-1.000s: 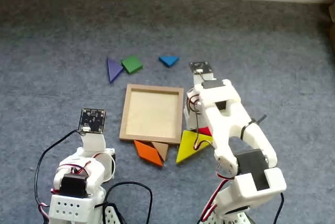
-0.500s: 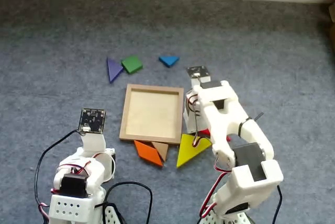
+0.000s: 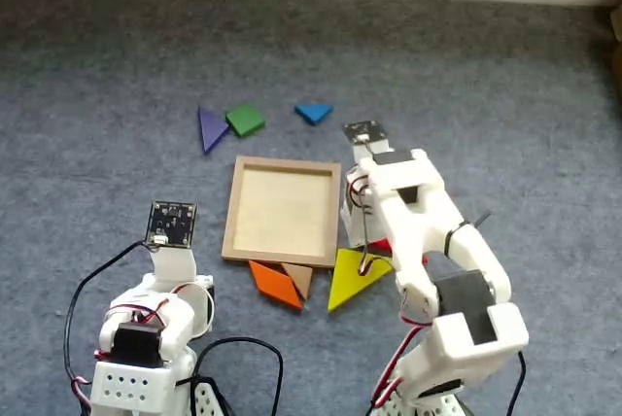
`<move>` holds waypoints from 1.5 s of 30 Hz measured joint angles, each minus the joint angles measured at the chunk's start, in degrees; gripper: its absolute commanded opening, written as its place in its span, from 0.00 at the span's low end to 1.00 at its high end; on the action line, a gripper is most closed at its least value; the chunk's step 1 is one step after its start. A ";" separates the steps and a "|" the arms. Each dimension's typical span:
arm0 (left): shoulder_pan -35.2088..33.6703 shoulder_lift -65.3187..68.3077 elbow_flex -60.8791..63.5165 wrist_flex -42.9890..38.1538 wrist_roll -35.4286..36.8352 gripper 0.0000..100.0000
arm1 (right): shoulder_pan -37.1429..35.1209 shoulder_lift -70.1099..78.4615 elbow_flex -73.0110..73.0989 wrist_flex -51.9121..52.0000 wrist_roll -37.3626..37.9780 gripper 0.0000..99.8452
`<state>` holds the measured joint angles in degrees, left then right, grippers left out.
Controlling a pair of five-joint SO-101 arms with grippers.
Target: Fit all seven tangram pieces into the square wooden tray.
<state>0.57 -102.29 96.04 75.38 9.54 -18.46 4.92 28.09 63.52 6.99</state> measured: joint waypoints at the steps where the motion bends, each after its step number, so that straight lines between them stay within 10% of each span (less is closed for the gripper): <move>1: 0.00 0.00 0.00 0.00 0.00 0.01 | 0.00 -1.23 0.00 -0.18 0.62 0.21; 20: 0.00 0.00 0.00 0.00 0.00 0.01 | -0.18 -4.48 2.73 -3.87 1.58 0.38; 45: 0.00 0.00 0.00 0.00 0.00 0.01 | -0.35 2.37 1.41 -4.22 1.67 0.36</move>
<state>0.57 -102.29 96.04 75.38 9.54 -18.81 7.30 29.49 59.30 8.66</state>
